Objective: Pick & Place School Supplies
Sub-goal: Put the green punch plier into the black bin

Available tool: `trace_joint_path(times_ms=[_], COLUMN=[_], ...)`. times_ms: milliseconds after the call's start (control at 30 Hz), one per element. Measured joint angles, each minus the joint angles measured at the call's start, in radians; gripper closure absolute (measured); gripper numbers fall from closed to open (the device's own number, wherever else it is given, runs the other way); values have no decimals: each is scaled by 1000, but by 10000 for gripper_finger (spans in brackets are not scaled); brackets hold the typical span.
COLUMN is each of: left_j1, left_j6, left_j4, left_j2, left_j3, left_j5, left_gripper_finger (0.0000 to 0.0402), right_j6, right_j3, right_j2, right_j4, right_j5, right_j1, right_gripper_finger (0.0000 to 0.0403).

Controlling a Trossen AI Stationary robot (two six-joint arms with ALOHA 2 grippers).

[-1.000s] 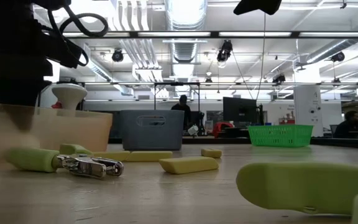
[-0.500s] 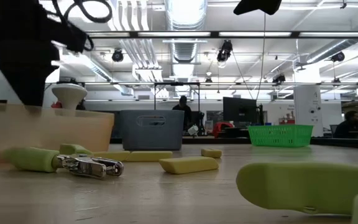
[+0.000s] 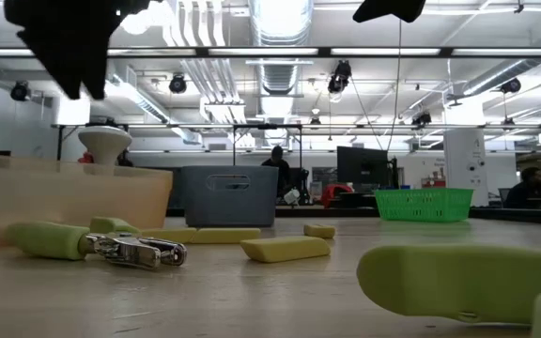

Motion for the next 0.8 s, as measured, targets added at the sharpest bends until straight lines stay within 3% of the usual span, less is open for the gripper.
trace_joint_path(times_ms=[267, 467, 800], left_j1=[1, 1, 1], left_j6=[-117, -147, -148], left_j4=[5, 16, 142], left_j2=[0, 0, 0], left_j3=[142, 221, 276], left_j5=[-137, -179, -186], left_gripper_finger=[21, 26, 94], right_j6=[0, 0, 0], right_j3=[0, 0, 0], right_j2=[0, 0, 0], right_j4=[0, 0, 0], right_j5=[0, 0, 0], right_j1=[0, 0, 0], right_gripper_finger=[48, 48, 48])
